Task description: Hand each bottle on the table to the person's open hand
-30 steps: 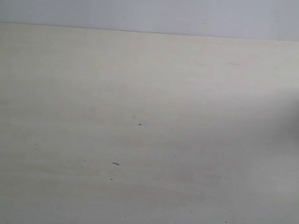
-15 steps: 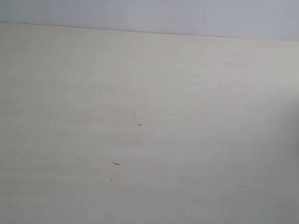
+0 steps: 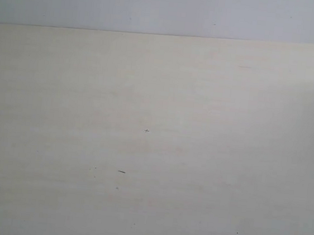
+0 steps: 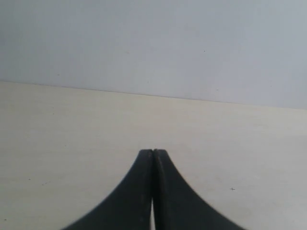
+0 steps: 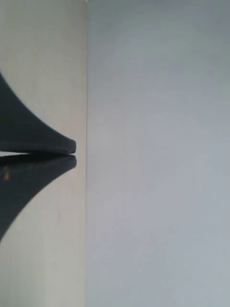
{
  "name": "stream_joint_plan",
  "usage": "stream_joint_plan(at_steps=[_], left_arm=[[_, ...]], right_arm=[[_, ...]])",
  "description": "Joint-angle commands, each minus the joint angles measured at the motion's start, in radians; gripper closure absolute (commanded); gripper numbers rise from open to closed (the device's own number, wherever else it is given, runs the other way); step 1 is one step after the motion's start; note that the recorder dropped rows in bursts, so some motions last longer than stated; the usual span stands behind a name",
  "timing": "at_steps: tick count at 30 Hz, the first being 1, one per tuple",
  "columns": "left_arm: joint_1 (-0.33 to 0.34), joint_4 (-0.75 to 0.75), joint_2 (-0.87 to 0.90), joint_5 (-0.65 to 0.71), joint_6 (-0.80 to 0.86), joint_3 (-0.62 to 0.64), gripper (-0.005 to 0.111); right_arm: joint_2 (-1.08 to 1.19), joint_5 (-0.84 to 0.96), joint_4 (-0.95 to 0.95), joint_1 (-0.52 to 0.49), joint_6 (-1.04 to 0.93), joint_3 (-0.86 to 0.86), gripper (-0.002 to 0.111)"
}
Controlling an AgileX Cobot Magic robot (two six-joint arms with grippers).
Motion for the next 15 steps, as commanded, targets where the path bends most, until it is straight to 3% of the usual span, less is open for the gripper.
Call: stream_joint_plan(at_steps=[1, 6, 15], left_arm=[[0.001, 0.007, -0.006, -0.003, -0.004, 0.000, 0.107], [0.001, 0.007, -0.006, -0.003, -0.004, 0.000, 0.107], [0.001, 0.007, -0.006, -0.003, -0.004, 0.000, 0.107]], right_arm=[[-0.003, -0.257, -0.025, -0.009, -0.022, 0.219, 0.108], [-0.003, -0.470, 0.006, -0.009, 0.005, 0.431, 0.108], [-0.003, -0.270, 0.006, -0.009, 0.011, 0.454, 0.108]])
